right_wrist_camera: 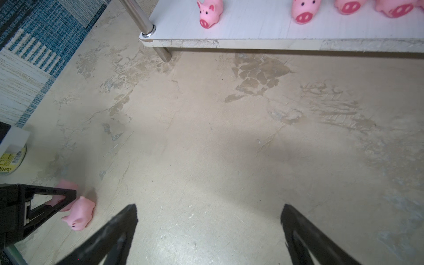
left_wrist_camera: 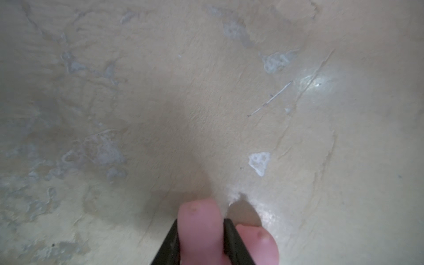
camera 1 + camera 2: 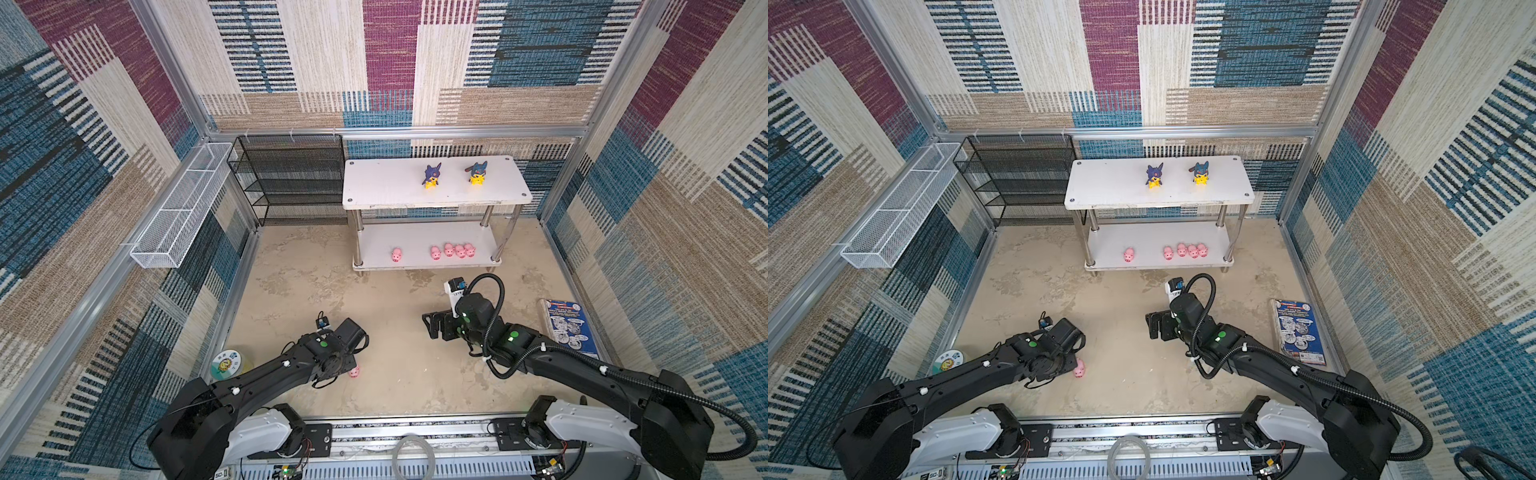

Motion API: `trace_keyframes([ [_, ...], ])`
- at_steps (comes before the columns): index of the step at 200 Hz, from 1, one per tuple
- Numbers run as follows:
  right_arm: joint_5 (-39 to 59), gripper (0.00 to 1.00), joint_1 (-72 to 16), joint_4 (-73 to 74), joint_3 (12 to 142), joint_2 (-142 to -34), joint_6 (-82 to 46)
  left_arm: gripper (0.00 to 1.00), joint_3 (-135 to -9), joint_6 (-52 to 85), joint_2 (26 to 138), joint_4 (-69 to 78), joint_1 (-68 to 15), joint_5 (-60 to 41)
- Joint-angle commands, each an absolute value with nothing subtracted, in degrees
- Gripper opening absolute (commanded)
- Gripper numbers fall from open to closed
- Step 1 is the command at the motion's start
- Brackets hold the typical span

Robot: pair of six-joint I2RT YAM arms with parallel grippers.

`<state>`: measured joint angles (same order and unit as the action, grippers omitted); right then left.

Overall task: Place and organize the plastic toys onto the shelf
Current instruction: 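Lift the pig with the left gripper and carry it toward the shelf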

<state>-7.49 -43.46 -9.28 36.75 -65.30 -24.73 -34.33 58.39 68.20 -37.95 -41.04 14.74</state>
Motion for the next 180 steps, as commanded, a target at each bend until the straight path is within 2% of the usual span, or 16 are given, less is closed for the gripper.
trace_keyframes([
  [1,-7.35,1.0,-43.29,-8.13,36.66,-65.16,-24.5,0.32,-37.21,54.61,69.39,-40.63,-40.7,17.16],
  [47,-8.17,1.0,-42.37,-9.23,36.3,-63.36,-24.7,0.33,-46.58,49.08,76.1,-40.26,-39.99,17.04],
  [94,-9.61,1.0,-41.23,-11.81,35.73,-59.68,-25.13,0.32,-60.7,44.06,90.18,-38.53,-39.97,11.72],
  [180,-11.77,1.0,-39.05,-16.93,33.93,-52.92,-26.37,0.32,-77.89,40.27,109.93,-36.39,-41.65,5.12],
])
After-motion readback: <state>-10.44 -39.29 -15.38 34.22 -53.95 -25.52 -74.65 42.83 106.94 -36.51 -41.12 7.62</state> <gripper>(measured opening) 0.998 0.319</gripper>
